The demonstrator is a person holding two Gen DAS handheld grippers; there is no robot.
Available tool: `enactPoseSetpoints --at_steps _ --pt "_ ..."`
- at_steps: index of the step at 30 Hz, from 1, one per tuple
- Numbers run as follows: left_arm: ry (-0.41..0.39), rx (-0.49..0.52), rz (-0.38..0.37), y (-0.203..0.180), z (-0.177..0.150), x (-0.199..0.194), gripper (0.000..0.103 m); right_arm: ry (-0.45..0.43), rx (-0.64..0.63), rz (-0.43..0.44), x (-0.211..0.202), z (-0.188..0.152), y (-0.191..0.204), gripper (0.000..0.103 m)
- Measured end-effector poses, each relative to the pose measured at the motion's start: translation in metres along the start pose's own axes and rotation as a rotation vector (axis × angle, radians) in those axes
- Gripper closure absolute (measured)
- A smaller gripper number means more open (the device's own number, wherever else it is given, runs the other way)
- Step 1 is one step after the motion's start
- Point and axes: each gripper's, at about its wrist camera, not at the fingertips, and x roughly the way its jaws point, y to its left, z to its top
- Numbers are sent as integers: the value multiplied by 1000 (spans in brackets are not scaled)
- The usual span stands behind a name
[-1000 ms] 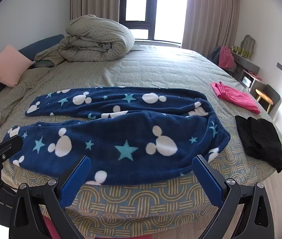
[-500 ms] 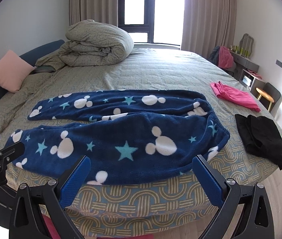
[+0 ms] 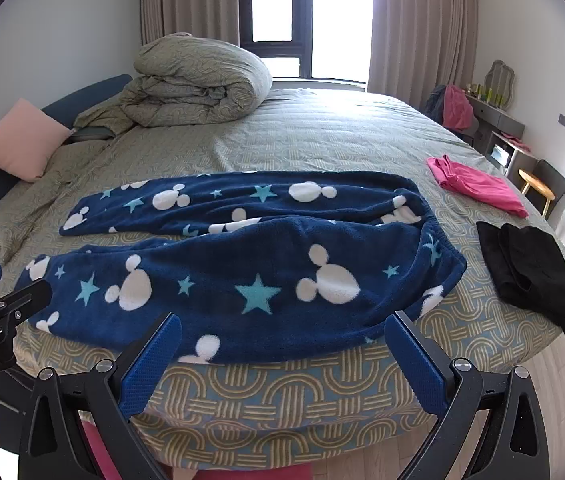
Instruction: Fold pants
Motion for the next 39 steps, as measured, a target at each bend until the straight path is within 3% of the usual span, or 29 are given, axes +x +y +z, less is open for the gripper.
enactPoseSetpoints --at_steps 39 --pt "20 -13 -5 5 -1 4 1 26 8 -4 5 -3 -3 0"
